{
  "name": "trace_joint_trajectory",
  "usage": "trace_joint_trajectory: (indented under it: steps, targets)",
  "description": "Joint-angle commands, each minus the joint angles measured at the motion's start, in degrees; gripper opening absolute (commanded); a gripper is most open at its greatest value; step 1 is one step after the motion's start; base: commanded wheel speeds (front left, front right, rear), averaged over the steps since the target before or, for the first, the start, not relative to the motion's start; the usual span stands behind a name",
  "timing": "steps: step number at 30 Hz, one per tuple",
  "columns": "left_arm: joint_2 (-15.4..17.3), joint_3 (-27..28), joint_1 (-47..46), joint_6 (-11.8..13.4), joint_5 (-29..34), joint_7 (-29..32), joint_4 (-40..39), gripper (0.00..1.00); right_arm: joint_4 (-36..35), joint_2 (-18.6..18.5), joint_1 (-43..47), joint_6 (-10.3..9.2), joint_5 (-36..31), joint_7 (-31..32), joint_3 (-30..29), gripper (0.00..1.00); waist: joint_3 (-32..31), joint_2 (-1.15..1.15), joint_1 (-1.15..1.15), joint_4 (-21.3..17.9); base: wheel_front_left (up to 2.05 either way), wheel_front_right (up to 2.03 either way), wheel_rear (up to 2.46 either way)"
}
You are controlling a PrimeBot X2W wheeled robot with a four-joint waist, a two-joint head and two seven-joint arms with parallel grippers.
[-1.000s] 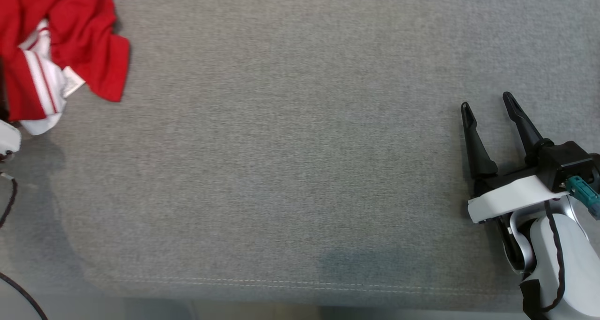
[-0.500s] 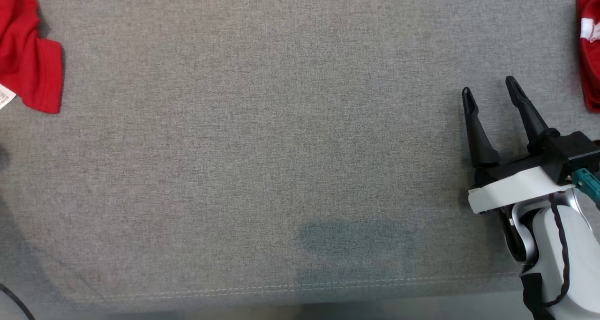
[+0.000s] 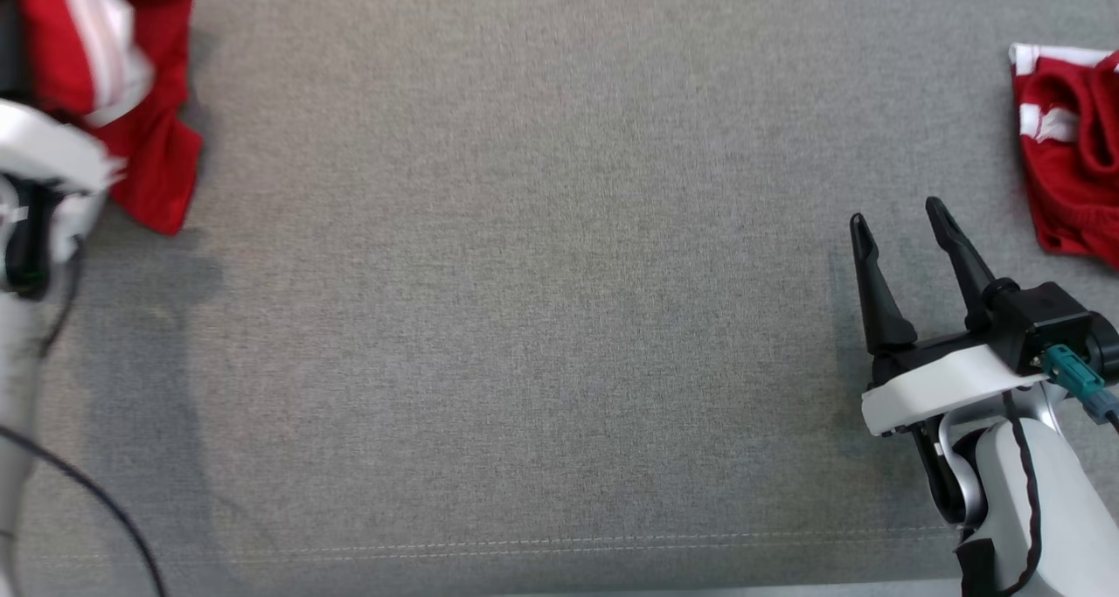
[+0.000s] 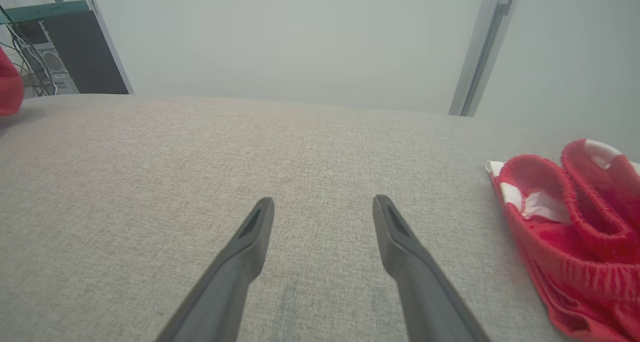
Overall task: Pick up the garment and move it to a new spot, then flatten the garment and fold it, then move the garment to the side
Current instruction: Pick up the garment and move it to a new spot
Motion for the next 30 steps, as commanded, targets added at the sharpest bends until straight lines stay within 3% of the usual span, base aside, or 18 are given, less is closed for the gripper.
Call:
trace_joint_trajectory:
  steps: [1, 5, 11, 16, 22, 23, 24, 25, 30]
  targets:
    - [1.73, 1.13, 0.48, 0.27, 1.38, -0.55, -3.94, 0.0, -0.62, 0.21, 0.99, 0.23, 0.58, -0.96, 0.88, 1.0, -2.08, 0.0, 0.0, 0.54, 0.0, 0.0, 0.0]
    - [-2.62, -1.9, 4.58, 1.09, 4.71, -0.56, -12.27, 0.0, 0.0, 0.55, 1.4, 0.23, 0.96, -1.1, 1.08, 1.0, -4.14, 0.0, 0.0, -0.1, 0.0, 0.0, 0.0]
    - [-8.83, -6.59, 8.8, 1.23, 6.44, -0.57, -18.61, 0.0, 0.25, 0.87, 1.91, 0.23, 1.43, -1.21, 0.83, 1.0, -6.16, 0.0, 0.0, -2.21, 0.0, 0.0, 0.0]
    - [-13.99, -10.97, 9.88, 1.03, 7.51, -0.52, -17.79, 0.0, 0.64, 0.85, 2.41, 0.23, 1.72, -1.24, 0.79, 1.0, -7.06, 0.0, 0.0, -3.79, 0.0, 0.0, 0.0]
    - [-20.16, -19.16, 10.84, 0.03, 9.04, -0.29, -11.16, 0.0, 0.64, 1.21, 2.78, 0.23, 2.11, -1.26, 0.95, 1.0, -7.54, 0.0, 0.0, -5.89, 0.0, 0.0, 0.0]
    - [-20.8, -20.31, 11.04, -0.14, 8.81, -0.31, -9.97, 0.33, 0.69, 1.25, 2.78, 0.23, 2.17, -1.26, 1.02, 1.0, -7.6, 0.0, 0.0, -6.09, 0.0, 0.0, 0.0]
    - [-21.28, -21.07, 11.26, -0.25, 8.38, -0.35, -9.04, 0.94, 0.74, 1.3, 2.73, 0.23, 2.2, -1.26, 1.03, 1.0, -7.71, 0.0, 0.0, -6.26, 0.0, 0.0, 0.0]
    - [-21.58, -21.71, 11.35, -0.32, 8.31, -0.4, -8.21, 1.0, 0.75, 1.37, 2.67, 0.23, 2.23, -1.26, 0.99, 1.0, -7.85, 0.0, 0.0, -6.38, 0.0, 0.0, 0.0]
    - [-22.29, -21.43, 12.25, -0.46, 7.94, -0.54, -8.64, 1.0, 0.26, 1.27, 2.63, 0.23, 2.28, -1.26, 0.78, 1.0, -8.84, 0.0, 0.0, -5.14, 0.0, 0.0, 0.0]
